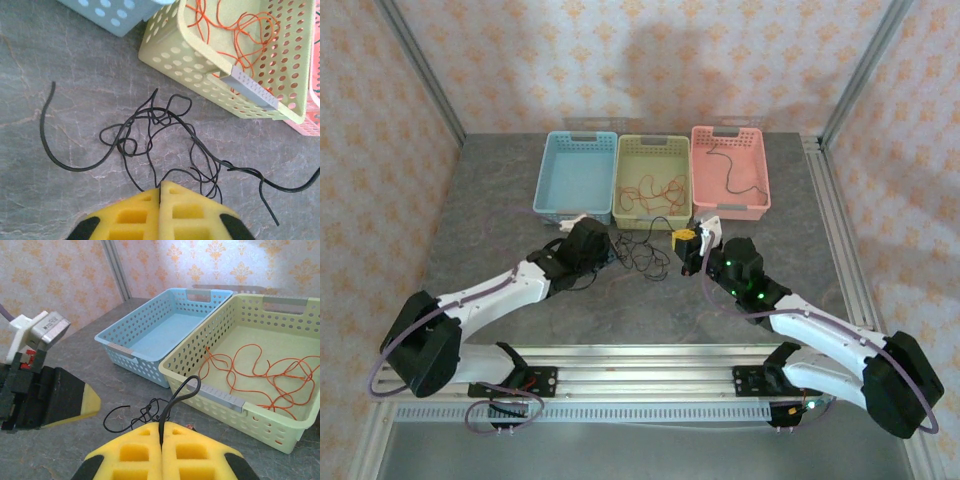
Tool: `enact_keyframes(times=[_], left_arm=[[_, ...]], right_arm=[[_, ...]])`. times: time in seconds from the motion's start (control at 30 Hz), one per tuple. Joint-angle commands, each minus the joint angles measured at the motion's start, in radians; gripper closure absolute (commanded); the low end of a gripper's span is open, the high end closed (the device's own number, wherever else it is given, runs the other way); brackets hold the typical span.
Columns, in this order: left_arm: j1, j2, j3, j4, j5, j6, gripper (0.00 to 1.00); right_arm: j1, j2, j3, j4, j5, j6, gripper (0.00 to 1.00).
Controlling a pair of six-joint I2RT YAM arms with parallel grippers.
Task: Untangle the cables
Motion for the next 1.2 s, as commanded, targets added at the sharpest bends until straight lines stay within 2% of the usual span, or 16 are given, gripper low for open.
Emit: enact_keyframes(times=[0.0, 0.03, 0.07, 0.13, 0.47, 0.6, 0.8, 1.03, 1.17], left_arm=[[0.009, -0.002, 0.022, -0.038, -0.032, 0.013, 0.65], [0.009, 0.017, 0.031, -0.027, -0.012, 0.011, 0.52], [0.009, 0.035, 0.038, -0.018, 0.003, 0.009, 0.44], [0.009, 0.081, 0.064, 0.004, 0.037, 0.005, 0.38], [0.028, 0.282, 0.183, 0.081, 0.113, -0.062, 0.37], [0.057, 0.344, 0.173, 0.176, 0.155, -0.117, 0.45], [0.061, 0.403, 0.227, 0.162, 0.154, -0.108, 0.58], [0.062, 0.382, 0.215, 0.133, 0.123, -0.077, 0.93], [0.062, 0.341, 0.191, 0.109, 0.094, -0.052, 1.0]], right_arm=[[0.007, -0.009, -0.014, 0.047, 0.009, -0.012, 1.0], [0.007, -0.005, -0.012, 0.045, 0.007, -0.012, 1.0], [0.007, -0.002, -0.011, 0.046, 0.006, -0.012, 1.0], [0.007, 0.007, -0.009, 0.048, 0.001, -0.012, 1.0], [0.007, 0.039, -0.003, 0.056, -0.017, -0.01, 1.0], [0.007, 0.036, -0.001, 0.051, -0.019, -0.01, 1.0], [0.007, 0.035, 0.001, 0.046, -0.02, -0.012, 1.0], [0.007, 0.033, 0.002, 0.043, -0.013, -0.013, 1.0], [0.007, 0.028, -0.001, 0.044, -0.009, -0.013, 1.0]])
